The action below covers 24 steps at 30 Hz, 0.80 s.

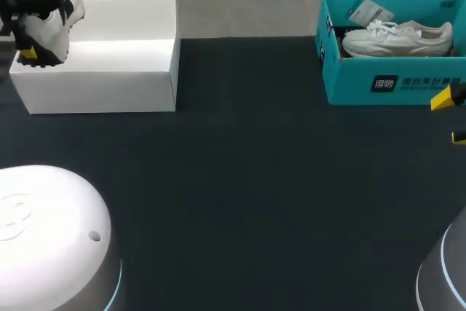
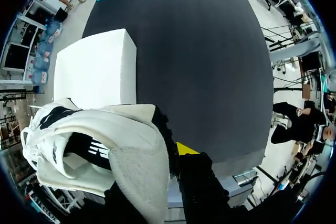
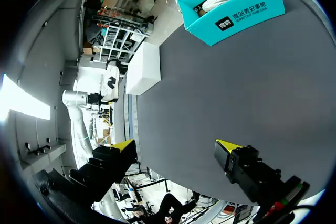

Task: Take the shoe out of the shoebox, open the shoe tongue, remove and reinsert the insole, then place the shoe into the shoebox

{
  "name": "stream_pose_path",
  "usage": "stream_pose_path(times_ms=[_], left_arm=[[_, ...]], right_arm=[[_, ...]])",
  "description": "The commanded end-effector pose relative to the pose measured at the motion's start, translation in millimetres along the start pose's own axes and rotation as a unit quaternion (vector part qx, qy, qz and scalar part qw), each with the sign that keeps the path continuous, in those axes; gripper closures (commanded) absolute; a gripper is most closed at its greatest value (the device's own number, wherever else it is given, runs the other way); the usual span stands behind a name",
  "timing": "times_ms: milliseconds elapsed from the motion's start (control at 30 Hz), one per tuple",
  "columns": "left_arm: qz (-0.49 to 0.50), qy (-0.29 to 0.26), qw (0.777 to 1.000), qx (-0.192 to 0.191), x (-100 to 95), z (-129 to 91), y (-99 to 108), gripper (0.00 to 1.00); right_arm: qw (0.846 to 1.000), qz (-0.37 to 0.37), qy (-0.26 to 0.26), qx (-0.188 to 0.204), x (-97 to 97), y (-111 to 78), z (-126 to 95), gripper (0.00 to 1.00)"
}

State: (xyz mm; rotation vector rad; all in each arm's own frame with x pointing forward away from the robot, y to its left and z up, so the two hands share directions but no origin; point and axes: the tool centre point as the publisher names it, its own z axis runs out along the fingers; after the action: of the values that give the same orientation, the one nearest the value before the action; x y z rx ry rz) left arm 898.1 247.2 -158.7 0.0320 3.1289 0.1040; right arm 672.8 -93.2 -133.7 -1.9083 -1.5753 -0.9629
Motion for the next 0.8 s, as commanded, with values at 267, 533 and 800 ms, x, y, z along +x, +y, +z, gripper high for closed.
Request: stream_pose_path(times_ms=[267,533,800], left_arm=[[0.059,-0.017,0.998,-0.031,-48.3,5,47,1.0],[0.054,-0.032,0.997,-0.038,-84.5,21,56,1.0],[0.054,-0.024,0.998,-0.031,-103.1,33,61,1.0]], right_arm=[[1.0,0.0,-0.001,-0.001,0.0,-0.9,1,0.0],[1.0,0.0,-0.001,-0.001,0.0,-0.9,1,0.0],[1.0,0.0,-0.001,-0.001,0.0,-0.9,1,0.0]])
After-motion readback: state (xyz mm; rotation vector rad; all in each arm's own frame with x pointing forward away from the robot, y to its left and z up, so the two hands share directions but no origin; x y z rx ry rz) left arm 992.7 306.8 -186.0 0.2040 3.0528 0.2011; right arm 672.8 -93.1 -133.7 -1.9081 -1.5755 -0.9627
